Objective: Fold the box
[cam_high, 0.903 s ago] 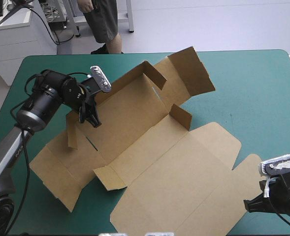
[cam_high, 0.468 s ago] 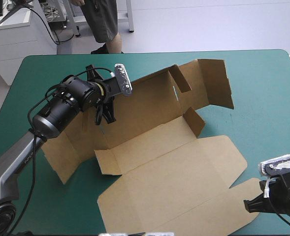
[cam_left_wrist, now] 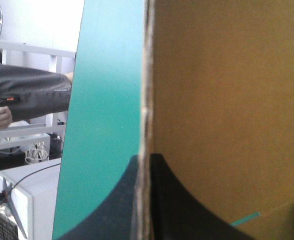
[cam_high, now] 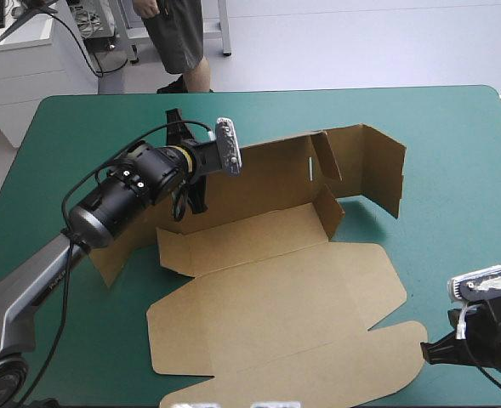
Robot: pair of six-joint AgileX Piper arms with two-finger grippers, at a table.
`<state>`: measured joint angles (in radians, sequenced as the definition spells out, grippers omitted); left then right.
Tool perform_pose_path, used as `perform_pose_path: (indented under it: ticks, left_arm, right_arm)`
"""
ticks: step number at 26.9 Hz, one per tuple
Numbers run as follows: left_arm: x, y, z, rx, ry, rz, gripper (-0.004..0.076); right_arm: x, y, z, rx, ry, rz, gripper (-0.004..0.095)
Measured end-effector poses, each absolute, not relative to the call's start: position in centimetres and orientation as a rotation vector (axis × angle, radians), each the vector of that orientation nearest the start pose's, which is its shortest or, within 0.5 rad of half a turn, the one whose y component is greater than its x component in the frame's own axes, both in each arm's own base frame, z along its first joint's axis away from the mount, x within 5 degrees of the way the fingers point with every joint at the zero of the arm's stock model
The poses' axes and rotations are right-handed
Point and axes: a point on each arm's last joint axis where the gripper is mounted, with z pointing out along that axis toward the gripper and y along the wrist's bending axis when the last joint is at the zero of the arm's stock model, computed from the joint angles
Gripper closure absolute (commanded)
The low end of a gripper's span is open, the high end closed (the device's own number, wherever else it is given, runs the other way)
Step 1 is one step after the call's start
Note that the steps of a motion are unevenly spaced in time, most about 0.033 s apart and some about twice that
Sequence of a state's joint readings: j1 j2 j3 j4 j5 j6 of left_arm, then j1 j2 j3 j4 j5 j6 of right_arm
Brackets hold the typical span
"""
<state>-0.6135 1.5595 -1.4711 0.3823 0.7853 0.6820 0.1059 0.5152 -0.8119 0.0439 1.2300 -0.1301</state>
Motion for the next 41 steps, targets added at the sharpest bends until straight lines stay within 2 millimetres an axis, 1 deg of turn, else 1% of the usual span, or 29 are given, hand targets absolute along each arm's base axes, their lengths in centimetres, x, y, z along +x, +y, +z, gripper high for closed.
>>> perform_pose_path:
  ticks: [5, 10, 16, 23, 26, 29, 31, 32, 33, 34, 35, 36, 37, 38, 40, 41]
  left_arm:
    - [29.6, -19.1, 35.0, 1.644, 1.606, 0.572, 0.0732]
    - [29.1, -19.4, 33.9, 1.663, 1.484, 0.593, 0.0732]
    - [28.1, -19.0, 33.2, 1.686, 1.383, 0.613, 0.0732]
    - [26.2, -18.2, 32.4, 1.71, 1.242, 0.617, 0.0732]
    - [25.6, -18.0, 32.0, 1.718, 1.219, 0.609, 0.0732]
    - [25.4, -18.0, 32.0, 1.699, 1.231, 0.591, 0.0732]
    - [25.5, -18.1, 32.0, 1.667, 1.251, 0.565, 0.0732]
    - [25.5, -18.1, 32.0, 1.663, 1.255, 0.561, 0.0732]
    - [25.6, -18.2, 31.8, 1.66, 1.261, 0.555, 0.0732]
    - [25.6, -18.2, 31.7, 1.659, 1.265, 0.553, 0.0732]
    - [25.7, -18.2, 31.6, 1.659, 1.27, 0.552, 0.0732]
    - [25.7, -18.2, 31.6, 1.658, 1.271, 0.551, 0.0732]
    - [25.7, -18.3, 31.5, 1.658, 1.275, 0.549, 0.0732]
    - [25.7, -18.3, 31.5, 1.657, 1.277, 0.548, 0.0732]
    - [25.8, -18.3, 31.5, 1.655, 1.28, 0.547, 0.0732]
    - [25.8, -18.3, 31.5, 1.651, 1.284, 0.543, 0.0732]
  right_arm:
    - [5.7, 1.0, 34.2, -0.282, 2.399, 0.047, 0.0927]
    - [5.7, 1.0, 34.2, -0.274, 2.4, 0.05, 0.0927]
    - [5.7, 1.0, 34.2, -0.251, 2.403, 0.059, 0.0927]
    - [5.7, 1.0, 34.2, -0.245, 2.404, 0.062, 0.0927]
    - [5.7, 1.1, 34.2, -0.245, 2.404, 0.078, 0.0927]
    - [5.7, 1.2, 34.2, -0.245, 2.404, 0.101, 0.0916]
    - [5.7, 1.4, 34.2, -0.245, 2.399, 0.118, 0.083]
    - [5.7, 1.4, 34.3, -0.244, 2.395, 0.12, 0.0696]
    - [5.6, 1.4, 34.9, -0.243, 2.37, 0.12, 0.0606]
    - [5.6, 1.4, 35.2, -0.242, 2.358, 0.121, 0.0399]
    - [5.4, 1.4, 36.2, -0.24, 2.321, 0.122, 0.0318]
    - [5.4, 1.4, 36.8, -0.239, 2.302, 0.122, 0.0155]
    - [5.4, 1.4, 38.1, -0.238, 2.269, 0.121, 0.0112]
    - [5.5, 1.4, 38.6, -0.236, 2.257, 0.12, 0.0078]
    - [5.9, 1.4, 40.0, -0.236, 2.233, 0.12, 0.0069]
    - [6.5, 1.5, 40.9, -0.236, 2.227, 0.12, 0.0069]
